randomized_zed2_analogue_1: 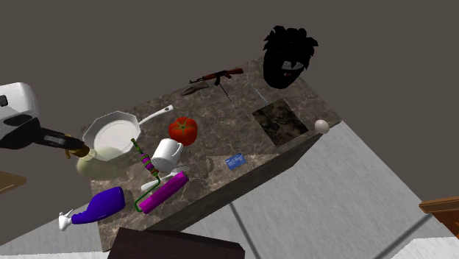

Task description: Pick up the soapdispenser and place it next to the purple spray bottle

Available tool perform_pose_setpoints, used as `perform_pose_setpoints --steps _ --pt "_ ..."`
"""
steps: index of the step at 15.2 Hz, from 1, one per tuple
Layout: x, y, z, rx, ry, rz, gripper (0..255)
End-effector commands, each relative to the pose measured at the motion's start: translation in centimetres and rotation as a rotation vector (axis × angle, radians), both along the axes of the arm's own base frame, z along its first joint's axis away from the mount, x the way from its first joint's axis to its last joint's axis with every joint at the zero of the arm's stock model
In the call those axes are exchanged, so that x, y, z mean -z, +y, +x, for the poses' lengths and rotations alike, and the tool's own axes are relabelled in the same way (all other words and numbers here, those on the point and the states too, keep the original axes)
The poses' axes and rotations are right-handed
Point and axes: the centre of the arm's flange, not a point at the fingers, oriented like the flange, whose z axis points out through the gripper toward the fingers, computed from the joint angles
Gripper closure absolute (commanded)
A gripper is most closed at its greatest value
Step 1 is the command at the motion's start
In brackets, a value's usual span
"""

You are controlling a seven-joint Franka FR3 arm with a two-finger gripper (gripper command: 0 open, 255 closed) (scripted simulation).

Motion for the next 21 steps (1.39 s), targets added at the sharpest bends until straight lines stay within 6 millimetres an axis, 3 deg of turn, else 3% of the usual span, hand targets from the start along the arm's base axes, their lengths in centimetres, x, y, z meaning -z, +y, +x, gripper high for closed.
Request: perform_pose_setpoints --steps 1,21 --pt "1.2 0.1 0.0 0.0 -0.001 0.001 255" --pt "11.7 0.1 0.0 0.0 -0.001 0.001 255"
